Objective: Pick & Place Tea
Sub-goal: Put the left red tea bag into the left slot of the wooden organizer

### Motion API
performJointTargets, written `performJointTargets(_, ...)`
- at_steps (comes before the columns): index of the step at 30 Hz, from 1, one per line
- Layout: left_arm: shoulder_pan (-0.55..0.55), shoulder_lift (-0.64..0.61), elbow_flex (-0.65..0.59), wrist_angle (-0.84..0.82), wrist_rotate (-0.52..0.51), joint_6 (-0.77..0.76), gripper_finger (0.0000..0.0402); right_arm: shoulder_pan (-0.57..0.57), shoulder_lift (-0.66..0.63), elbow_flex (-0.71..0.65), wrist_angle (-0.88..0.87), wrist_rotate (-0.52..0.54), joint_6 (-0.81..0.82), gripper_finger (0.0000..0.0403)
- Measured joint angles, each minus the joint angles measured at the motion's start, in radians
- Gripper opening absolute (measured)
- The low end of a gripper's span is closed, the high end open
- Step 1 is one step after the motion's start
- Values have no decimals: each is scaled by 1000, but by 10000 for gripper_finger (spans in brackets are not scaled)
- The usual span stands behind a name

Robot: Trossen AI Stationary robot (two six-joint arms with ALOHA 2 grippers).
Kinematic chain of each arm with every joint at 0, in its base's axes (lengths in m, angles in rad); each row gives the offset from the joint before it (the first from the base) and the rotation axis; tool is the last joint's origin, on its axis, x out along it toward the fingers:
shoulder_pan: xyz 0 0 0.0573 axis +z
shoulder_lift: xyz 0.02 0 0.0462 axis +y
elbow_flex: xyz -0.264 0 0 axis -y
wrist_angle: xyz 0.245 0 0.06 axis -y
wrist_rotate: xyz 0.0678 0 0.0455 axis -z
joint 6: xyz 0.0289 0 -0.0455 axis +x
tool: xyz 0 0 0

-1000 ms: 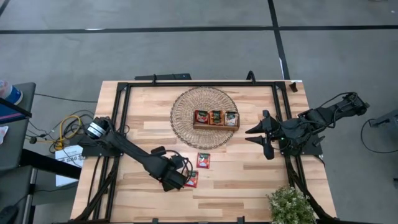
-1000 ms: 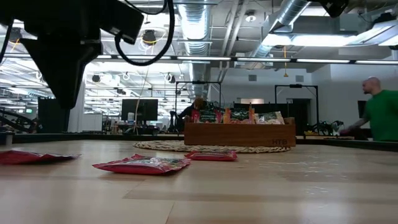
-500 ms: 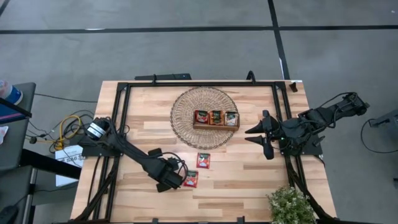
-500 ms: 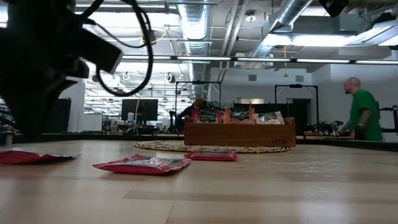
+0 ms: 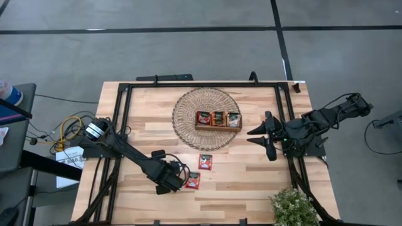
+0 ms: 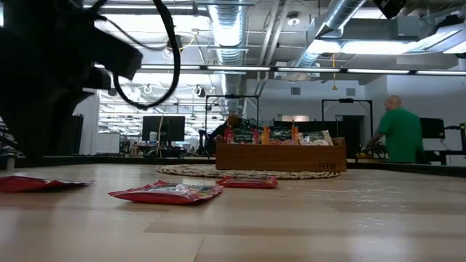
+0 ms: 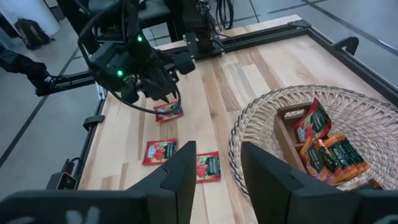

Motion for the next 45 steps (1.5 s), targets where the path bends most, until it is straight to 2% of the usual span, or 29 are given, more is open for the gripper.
performJointTargets(10,-15,-88,0,12,-82,45,92,0,0,0,1,1,0,118)
performJointTargets(20,-9,-87,-1,46,-27,47,69,0,0,0,1,1,0,118)
performJointTargets(24,-5,-87,-20,126,-11,40,61,0,0,0,1,1,0,118)
performJointTargets(30,23,-87,-51,126,-9,-13,60,0,0,0,1,0,0,118)
performJointTargets(37,39,-87,-26,133,-22,-64,60,0,0,0,0,0,0,118)
performJointTargets(45,41,-87,3,146,18,-95,60,0,0,0,1,0,0,118)
